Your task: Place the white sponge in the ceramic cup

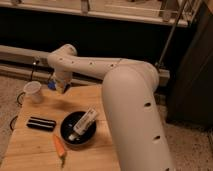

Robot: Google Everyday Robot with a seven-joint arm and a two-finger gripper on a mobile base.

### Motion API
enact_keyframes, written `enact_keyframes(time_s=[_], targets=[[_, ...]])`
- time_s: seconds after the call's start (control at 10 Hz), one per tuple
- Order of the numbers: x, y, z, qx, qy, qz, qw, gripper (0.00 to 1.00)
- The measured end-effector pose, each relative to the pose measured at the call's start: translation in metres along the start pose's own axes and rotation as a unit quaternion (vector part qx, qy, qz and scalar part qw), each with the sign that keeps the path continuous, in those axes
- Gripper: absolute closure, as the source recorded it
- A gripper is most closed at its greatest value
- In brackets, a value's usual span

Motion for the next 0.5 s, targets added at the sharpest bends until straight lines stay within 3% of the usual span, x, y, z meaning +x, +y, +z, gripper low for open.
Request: enact_keyframes(time_s=[0.5], targets=[[0.030,0.011,0.006,-0.027,-0.070,-0.062,0.9953,1.00]])
